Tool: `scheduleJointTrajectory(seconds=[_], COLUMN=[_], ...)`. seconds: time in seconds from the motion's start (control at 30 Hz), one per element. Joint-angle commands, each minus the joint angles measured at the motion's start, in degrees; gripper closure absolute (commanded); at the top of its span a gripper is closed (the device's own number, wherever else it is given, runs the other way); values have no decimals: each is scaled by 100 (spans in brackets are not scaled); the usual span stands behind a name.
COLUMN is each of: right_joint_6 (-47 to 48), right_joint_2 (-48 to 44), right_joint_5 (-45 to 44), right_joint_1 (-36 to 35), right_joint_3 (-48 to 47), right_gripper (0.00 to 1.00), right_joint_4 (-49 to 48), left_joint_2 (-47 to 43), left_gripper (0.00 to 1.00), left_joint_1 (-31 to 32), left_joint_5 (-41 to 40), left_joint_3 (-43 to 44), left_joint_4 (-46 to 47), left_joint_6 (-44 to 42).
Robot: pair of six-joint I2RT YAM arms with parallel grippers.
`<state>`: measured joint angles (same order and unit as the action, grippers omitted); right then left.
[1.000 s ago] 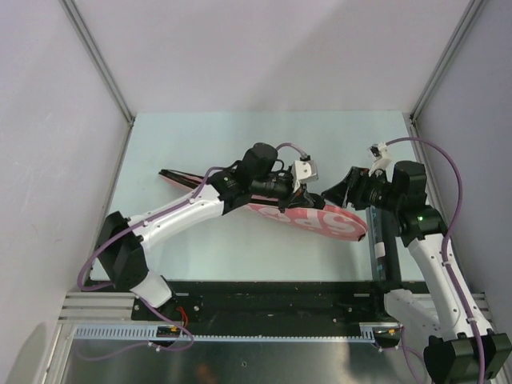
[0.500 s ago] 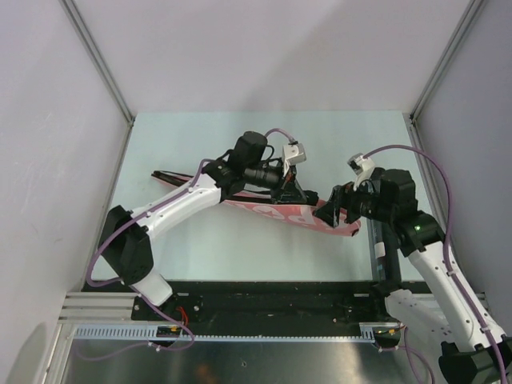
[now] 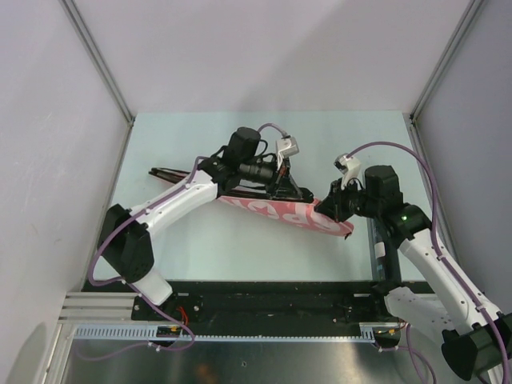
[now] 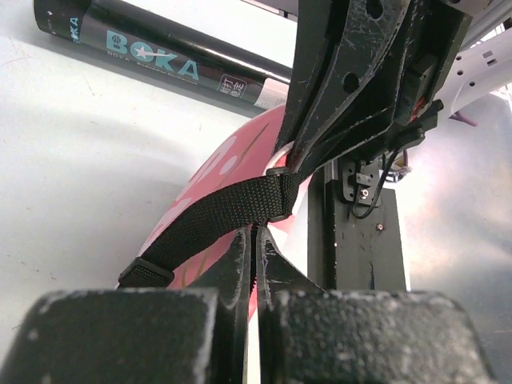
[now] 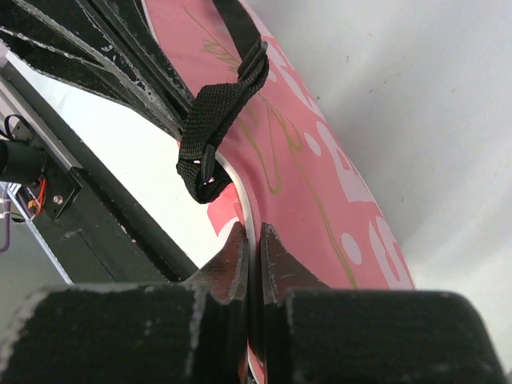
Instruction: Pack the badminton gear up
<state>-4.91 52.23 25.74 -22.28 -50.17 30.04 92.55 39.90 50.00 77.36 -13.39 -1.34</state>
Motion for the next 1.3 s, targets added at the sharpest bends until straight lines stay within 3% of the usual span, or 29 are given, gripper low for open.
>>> scheduleJointTrajectory(seconds=[0.0, 0.07, 0.13, 0.23, 0.3, 0.33, 0.47, 0.6, 0.67, 0.73, 0.83, 0.9, 1.27], right_joint_6=[78, 69, 8, -89, -133, -168, -431, -555, -555, -546, -555, -555, -590], right_joint_2=[-2, 16, 16, 16, 42, 51, 147, 183, 148, 112, 95, 95, 77], right_joint_5=[-306, -140, 62, 221, 309, 405, 722, 907, 881, 863, 889, 898, 933], right_joint_1=[92, 136, 259, 373, 418, 444, 523, 550, 567, 602, 646, 655, 673], right_joint_3=[-63, -63, -72, -72, -72, -63, -80, -115, -124, -142, -195, -230, -309], right_gripper=[100, 100, 100, 100, 100, 100, 100, 100, 100, 100, 100, 100, 100], right_joint_4=[160, 142, 98, 37, -16, -42, -174, -201, -157, -122, -69, -51, -51], left_joint_2=[-492, -545, -712, -1045, -1309, -1406, -1688, -1434, -1311, -1301, -1249, -1178, -608], left_gripper=[100, 72, 51, 44, 48, 62, 72, 65, 69, 75, 67, 64, 64], left_joint_1=[-255, -263, -263, -263, -237, -202, 307, 816, 870, 1133, 1502, 1661, 2276], left_joint_5=[72, 19, -121, -568, -920, -1078, -1721, -2334, -2599, -3564, -4827, -5243, -6511], left_joint_3=[156, 139, -19, -326, -572, -643, -881, -881, -837, -784, -696, -644, -47], left_joint_4=[99, 91, 99, 99, 126, 126, 222, 363, 372, 381, 363, 319, -102], left_joint_6=[527, 801, 1223, 1724, 2144, 2304, 2559, 2648, 2709, 2614, 2551, 2692, 2596])
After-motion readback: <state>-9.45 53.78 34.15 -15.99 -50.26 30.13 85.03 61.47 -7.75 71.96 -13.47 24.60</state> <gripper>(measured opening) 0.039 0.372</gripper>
